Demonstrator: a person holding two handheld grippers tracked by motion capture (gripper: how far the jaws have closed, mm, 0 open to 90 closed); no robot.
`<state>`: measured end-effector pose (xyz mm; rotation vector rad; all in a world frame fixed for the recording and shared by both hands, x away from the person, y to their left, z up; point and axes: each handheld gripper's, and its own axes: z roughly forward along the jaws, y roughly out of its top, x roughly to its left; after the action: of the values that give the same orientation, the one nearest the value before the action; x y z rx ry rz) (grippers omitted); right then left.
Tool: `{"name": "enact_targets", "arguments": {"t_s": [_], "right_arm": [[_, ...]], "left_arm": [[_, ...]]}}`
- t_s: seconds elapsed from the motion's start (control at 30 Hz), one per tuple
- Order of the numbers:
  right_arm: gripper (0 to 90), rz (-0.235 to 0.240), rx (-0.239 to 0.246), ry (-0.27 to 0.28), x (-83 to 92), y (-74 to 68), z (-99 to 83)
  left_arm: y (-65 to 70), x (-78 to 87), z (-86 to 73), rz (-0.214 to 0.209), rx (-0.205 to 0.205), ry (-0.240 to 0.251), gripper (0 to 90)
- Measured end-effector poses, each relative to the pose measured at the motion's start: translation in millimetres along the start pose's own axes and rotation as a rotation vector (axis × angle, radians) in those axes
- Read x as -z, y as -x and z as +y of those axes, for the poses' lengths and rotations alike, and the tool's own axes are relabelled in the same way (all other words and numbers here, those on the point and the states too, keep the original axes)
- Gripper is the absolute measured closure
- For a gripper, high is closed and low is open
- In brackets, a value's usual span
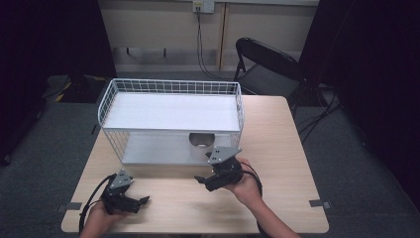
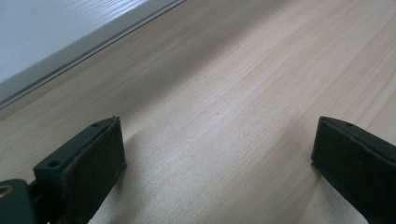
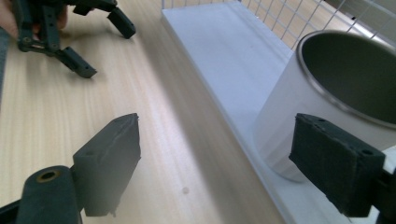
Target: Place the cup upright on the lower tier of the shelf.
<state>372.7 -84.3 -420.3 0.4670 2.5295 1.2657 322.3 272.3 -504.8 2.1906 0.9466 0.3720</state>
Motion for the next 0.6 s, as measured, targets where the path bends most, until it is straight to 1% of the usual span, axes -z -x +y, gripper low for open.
{"name": "enact_targets", "arguments": {"t_s": [0.07, 0.2, 0.3, 0.33, 0.6], "right_arm": [[14.8, 0.004, -0.006, -0.001, 1.1, -1.3, -4.0], [14.8, 0.003, -0.003, -0.017, 1.5, -3.1, -12.8], [14.8, 0.006, -0.011, -0.017, 3.1, -3.2, -17.7], [14.8, 0.016, -0.022, -0.015, 4.4, -3.0, -19.9], [14.8, 0.018, -0.026, -0.021, 12.1, -1.9, -31.4]], "left_arm": [[0.1, 0.0, 0.0, 0.0, 0.001, 0.0, 2.1], [0.1, 0.0, 0.0, 0.0, 0.001, 0.0, 2.1], [0.0, 0.0, 0.0, 0.0, 0.0, 0.0, 2.1], [0.0, 0.0, 0.0, 0.0, 0.0, 0.0, 2.1], [0.0, 0.0, 0.0, 0.0, 0.0, 0.0, 2.1]]}}
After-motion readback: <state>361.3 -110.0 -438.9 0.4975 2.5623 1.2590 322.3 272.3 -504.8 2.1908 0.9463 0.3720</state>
